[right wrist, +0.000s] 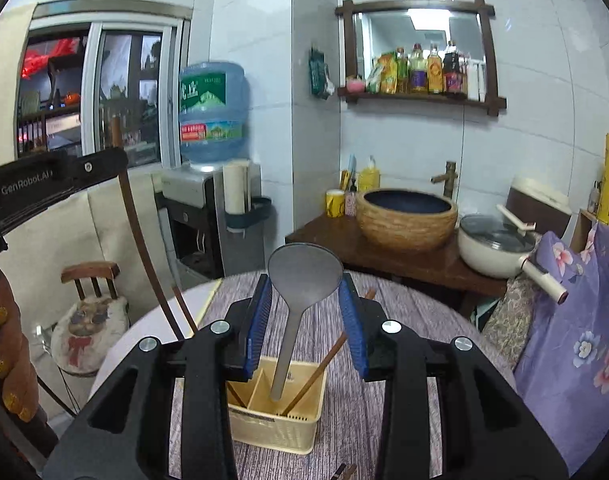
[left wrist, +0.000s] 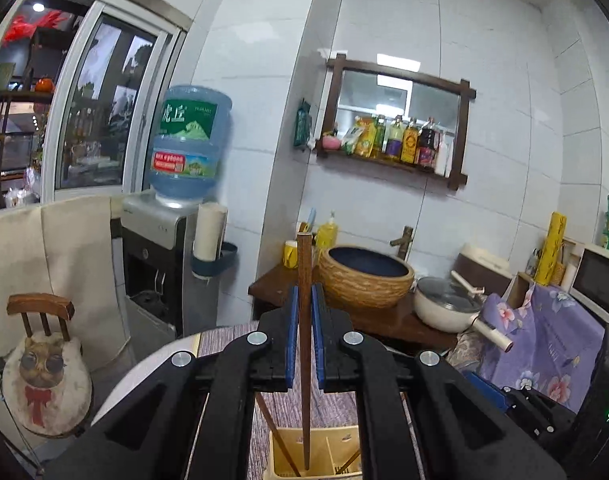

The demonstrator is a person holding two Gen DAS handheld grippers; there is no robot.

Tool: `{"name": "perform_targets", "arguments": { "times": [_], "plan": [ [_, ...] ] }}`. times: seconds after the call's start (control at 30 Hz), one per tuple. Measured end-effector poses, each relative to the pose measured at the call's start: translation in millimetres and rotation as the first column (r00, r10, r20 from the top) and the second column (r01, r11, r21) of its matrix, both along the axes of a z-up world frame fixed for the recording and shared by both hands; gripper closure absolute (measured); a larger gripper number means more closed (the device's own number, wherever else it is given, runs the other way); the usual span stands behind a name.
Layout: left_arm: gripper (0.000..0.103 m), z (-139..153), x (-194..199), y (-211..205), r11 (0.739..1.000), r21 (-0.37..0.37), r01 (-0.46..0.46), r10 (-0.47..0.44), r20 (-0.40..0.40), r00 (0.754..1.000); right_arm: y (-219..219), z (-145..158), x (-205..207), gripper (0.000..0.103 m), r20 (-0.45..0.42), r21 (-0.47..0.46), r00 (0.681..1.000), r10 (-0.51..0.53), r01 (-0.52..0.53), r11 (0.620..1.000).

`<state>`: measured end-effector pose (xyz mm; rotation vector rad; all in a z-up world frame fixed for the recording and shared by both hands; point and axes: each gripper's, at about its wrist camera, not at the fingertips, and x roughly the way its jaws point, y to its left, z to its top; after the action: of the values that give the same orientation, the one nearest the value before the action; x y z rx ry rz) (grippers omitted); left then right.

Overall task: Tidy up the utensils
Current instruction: 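Carry the spoon in the right tool into the holder while the left tool lowers its chopstick in, then open both tools to release the spoon and chopstick into the holder, then move both open tools back toward the remaining utensils on the table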

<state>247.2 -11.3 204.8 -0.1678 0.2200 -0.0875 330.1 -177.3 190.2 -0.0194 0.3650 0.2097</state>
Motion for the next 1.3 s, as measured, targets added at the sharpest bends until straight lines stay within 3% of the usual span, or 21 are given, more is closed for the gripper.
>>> {"name": "perform_targets", "arguments": {
  "times": [0.27, 0.53, 0.73, 0.8, 0.83, 0.87, 0.93, 1.0, 1.13, 1.2, 1.3],
  "plan": [
    [0.095, -56, 8, -1, 1.000, 0.022, -0.010, 0.012, -0.078, 0.997, 6, -64, 21, 0.067, -0.087, -0.039, 0.996, -0.005, 0.002, 0.999],
    [0.095, -100, 16, -6, 1.000, 0.028, 0.006, -0.001, -0.172, 0.985, 7, -107, 23, 0.067, -0.154, -0.047, 0.988, 0.002, -0.009, 0.999],
    [0.095, -105, 14, -7, 0.999, 0.040, 0.013, -0.006, -0.183, 0.983, 3, -118, 21, 0.070, -0.153, -0.049, 0.988, -0.001, -0.006, 0.999],
    [0.095, -100, 9, -5, 0.999, 0.039, 0.011, -0.005, -0.160, 0.987, 1, -115, 16, 0.060, -0.133, -0.036, 0.991, -0.001, -0.004, 0.999],
    [0.095, -98, 6, -5, 0.999, 0.042, 0.014, -0.008, -0.152, 0.988, 0, -112, 12, 0.047, -0.120, -0.031, 0.993, 0.001, -0.005, 1.000],
    [0.094, -95, 2, -5, 0.999, 0.045, 0.017, -0.011, -0.146, 0.989, -1, -110, 7, 0.042, -0.102, -0.030, 0.995, 0.002, -0.005, 1.000],
    [0.081, -91, -7, -2, 0.999, 0.040, 0.024, -0.019, -0.132, 0.991, -2, -107, -3, 0.041, -0.070, -0.048, 0.997, -0.005, 0.002, 0.999],
    [0.041, -91, -21, 3, 1.000, 0.017, 0.016, -0.014, -0.119, 0.993, -4, -105, -15, 0.037, -0.054, -0.062, 0.999, -0.003, 0.000, 0.998],
    [0.029, -102, -44, 12, 1.000, 0.010, -0.006, 0.008, -0.146, 0.989, -15, -108, -39, 0.031, -0.061, -0.066, 0.998, -0.021, 0.017, 0.998],
    [0.017, -115, -50, 19, 1.000, 0.012, -0.020, 0.022, -0.211, 0.977, -23, -113, -51, 0.028, -0.075, -0.067, 0.996, -0.044, 0.039, 0.997],
    [0.015, -140, -56, 34, 0.999, -0.030, -0.040, 0.029, -0.310, 0.950, -36, -127, -64, 0.028, -0.132, -0.052, 0.989, -0.073, 0.067, 0.996]
  ]
}}
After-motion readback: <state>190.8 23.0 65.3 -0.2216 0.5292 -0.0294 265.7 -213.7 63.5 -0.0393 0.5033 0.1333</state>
